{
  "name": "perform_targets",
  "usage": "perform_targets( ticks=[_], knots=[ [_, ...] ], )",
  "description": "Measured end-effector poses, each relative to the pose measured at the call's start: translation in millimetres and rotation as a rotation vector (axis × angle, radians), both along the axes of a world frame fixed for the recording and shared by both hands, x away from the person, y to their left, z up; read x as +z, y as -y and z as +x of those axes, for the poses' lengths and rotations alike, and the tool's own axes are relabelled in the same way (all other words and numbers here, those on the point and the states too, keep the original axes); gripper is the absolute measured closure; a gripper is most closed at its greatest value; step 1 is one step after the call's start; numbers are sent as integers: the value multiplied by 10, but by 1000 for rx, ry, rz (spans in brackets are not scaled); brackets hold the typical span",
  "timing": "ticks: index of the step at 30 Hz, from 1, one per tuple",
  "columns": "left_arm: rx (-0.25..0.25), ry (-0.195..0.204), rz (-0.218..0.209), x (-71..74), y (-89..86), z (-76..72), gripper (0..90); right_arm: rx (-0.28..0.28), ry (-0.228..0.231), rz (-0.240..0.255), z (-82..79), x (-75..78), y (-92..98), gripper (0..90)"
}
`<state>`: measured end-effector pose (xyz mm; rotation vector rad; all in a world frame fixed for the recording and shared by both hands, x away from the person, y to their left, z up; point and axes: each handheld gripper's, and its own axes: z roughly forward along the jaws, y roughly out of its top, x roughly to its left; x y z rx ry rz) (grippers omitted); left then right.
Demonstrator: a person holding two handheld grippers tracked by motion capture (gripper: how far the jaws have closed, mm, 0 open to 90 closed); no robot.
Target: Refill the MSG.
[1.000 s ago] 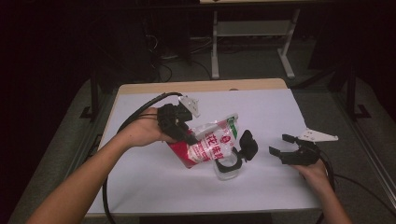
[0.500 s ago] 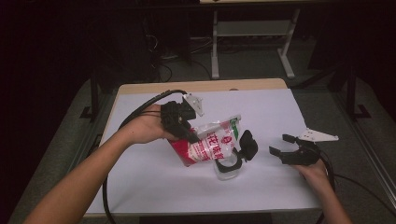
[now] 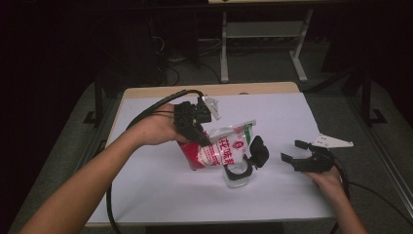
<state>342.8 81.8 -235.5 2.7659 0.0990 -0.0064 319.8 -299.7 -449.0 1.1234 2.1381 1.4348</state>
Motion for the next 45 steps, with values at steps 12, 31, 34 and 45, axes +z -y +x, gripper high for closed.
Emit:
perform_targets(
  ticks=[12, 31, 34, 45],
  knots=[
    [-10, -1, 29, -35, 74, 2, 856, 3, 3, -2, -1, 3, -1, 140],
    [-10, -1, 41, -50, 115, 22, 864, 4, 2, -1, -6, 10, 0, 140],
    [-6, 0, 41, -47, 121, 29, 864, 2, -1, 0, -5, 7, 1, 140],
    [-7, 10, 59, -29, 151, 24, 864, 6, 1, -2, -2, 4, 0, 140]
  ],
)
